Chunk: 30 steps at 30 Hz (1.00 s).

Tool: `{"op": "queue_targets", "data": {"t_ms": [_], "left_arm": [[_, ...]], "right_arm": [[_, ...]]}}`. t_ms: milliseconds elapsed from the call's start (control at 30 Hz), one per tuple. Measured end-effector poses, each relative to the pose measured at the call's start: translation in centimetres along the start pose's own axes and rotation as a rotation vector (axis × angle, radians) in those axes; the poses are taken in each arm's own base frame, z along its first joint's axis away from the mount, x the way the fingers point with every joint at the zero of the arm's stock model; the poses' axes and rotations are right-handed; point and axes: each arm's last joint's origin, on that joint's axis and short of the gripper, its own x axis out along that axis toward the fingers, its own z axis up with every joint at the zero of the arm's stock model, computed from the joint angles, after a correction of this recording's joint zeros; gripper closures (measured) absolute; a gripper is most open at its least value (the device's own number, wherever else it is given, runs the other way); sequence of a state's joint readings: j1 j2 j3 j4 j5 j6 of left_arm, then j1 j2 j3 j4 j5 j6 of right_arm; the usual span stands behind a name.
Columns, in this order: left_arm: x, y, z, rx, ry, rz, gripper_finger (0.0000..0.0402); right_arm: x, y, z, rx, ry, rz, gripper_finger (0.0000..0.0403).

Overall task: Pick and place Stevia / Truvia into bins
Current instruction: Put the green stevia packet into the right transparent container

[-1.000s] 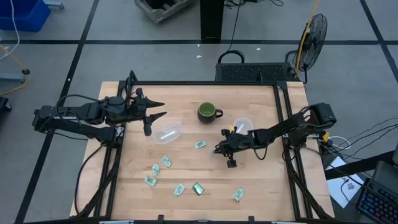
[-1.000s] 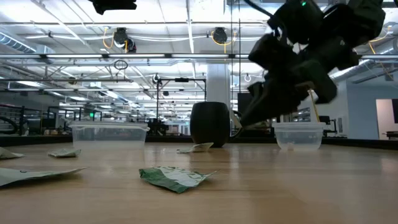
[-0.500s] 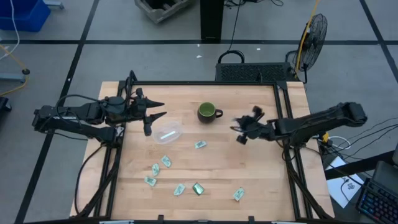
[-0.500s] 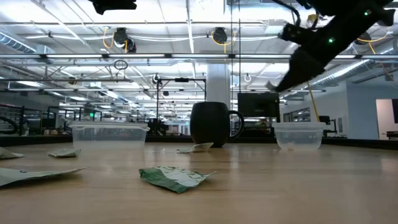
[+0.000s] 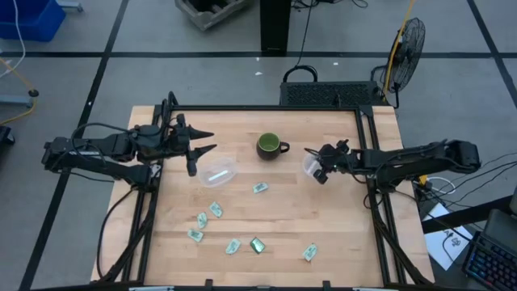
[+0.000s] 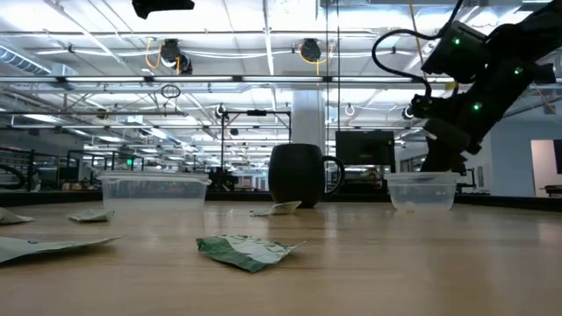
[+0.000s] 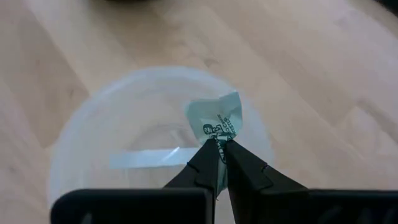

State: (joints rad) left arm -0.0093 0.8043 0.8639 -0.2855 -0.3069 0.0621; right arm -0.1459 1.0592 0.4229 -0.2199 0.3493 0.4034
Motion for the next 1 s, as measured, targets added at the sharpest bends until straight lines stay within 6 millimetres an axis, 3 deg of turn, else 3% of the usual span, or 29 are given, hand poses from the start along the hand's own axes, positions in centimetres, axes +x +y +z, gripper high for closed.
{"op": "queue_targets", "data": {"t_ms": [167, 300, 667, 867, 1000], "left_arm": [[0.0, 0.0, 0.0, 0.004, 0.0, 0.0, 0.0227], [0.0, 0.0, 0.0, 0.004, 0.0, -0.001, 0.0227], [0.0, 0.0, 0.0, 0.004, 0.0, -0.001, 0.0227], [0.0, 0.0, 0.0, 0.004, 0.0, -0.001, 0.0227], [0.0, 0.0, 0.0, 0.005, 0.0, -0.002, 0.0227]], "right_arm": [[0.1, 0.2, -0.2, -0.021, 0.051, 0.142, 0.039], [0.1, 0.3, -0.2, -0.043, 0.052, 0.151, 0.0381], [0.1, 0.3, -0.1, -0.064, 0.042, 0.152, 0.0301], [-0.4, 0.6, 1.1, -0.088, -0.087, 0.194, 0.0287], [-1.9, 0.4, 2.5, -0.074, -0.22, 0.161, 0.0289]]}}
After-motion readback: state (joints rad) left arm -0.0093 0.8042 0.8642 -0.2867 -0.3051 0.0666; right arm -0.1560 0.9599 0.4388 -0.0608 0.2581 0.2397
